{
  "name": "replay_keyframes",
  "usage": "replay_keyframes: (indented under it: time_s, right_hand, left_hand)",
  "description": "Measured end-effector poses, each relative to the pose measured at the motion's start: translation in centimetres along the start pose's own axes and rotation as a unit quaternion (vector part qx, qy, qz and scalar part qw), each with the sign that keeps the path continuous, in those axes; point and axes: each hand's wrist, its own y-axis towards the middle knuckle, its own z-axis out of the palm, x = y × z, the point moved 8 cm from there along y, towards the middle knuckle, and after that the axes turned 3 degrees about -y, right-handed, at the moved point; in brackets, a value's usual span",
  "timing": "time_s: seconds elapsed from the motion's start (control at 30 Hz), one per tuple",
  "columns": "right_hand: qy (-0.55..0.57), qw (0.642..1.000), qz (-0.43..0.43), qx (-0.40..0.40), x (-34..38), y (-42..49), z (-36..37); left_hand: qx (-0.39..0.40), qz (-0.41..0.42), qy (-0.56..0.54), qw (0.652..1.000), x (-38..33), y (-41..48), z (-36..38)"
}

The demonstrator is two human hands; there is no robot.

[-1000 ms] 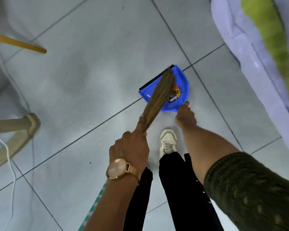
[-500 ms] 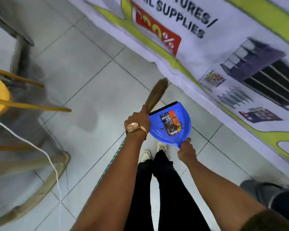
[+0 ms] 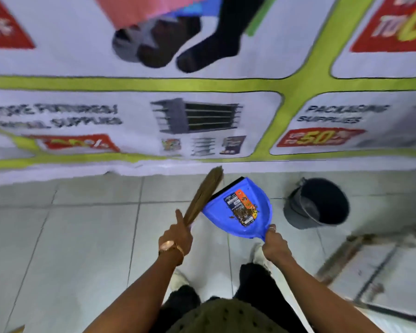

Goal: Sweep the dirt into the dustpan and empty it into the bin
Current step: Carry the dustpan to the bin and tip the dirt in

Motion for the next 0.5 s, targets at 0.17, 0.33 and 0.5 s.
replay_keyframes:
  time_s: [0.17, 0.33, 0.5]
  right_hand:
    - [0.045, 0.997, 0.058, -0.005, -11.3, 3.6, -5.0]
    - [0.122, 0.986, 0.113, -0.028, -21.7, 9.7, -9.5]
    - [0.076, 0.992, 0.1, 0.028, -26.7, 14.3, -13.2]
  left_hand:
    - [-0.001, 0.084, 0.09, 0.992, -11.5, 0.9, 3.7]
    - [0.007, 0.096, 0.13, 0.987, -22.7, 3.0, 6.5]
    - [0.03, 0.1, 0.154, 0.982, -30.8, 4.5, 8.5]
